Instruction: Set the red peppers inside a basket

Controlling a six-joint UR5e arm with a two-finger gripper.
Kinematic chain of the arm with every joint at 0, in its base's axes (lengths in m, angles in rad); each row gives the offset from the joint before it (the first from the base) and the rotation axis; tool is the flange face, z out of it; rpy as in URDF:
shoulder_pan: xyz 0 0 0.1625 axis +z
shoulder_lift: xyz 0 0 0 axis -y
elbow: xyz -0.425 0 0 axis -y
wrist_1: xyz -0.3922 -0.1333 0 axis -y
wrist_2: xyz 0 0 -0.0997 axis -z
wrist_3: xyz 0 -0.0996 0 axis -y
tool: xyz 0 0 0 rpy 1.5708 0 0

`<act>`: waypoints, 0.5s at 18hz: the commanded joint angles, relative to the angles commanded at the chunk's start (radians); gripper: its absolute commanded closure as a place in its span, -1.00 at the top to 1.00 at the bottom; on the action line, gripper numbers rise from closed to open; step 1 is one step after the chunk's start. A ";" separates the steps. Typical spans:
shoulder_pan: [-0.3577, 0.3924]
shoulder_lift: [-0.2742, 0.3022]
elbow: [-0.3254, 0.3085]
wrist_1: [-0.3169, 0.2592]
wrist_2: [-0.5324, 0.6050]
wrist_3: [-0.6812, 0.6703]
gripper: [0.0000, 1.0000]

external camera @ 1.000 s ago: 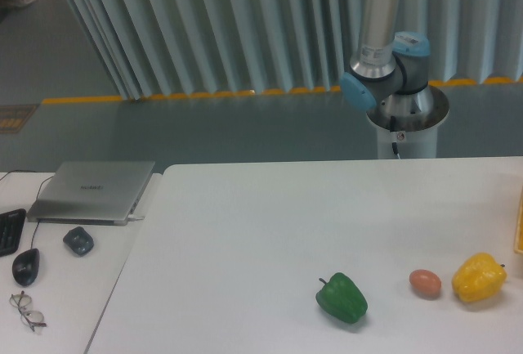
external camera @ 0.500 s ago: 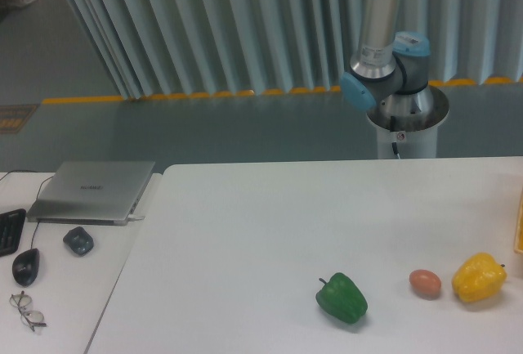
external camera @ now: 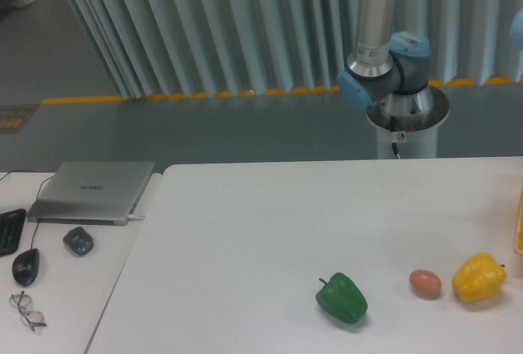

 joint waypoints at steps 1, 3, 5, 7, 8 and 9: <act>-0.022 0.002 0.000 0.002 0.000 -0.029 1.00; -0.069 0.002 0.008 0.005 -0.003 -0.136 1.00; -0.144 -0.002 0.029 0.003 -0.006 -0.232 1.00; -0.175 -0.008 0.031 0.003 -0.026 -0.241 1.00; -0.184 -0.009 0.038 0.003 -0.059 -0.243 1.00; -0.190 -0.012 0.041 0.003 -0.086 -0.243 1.00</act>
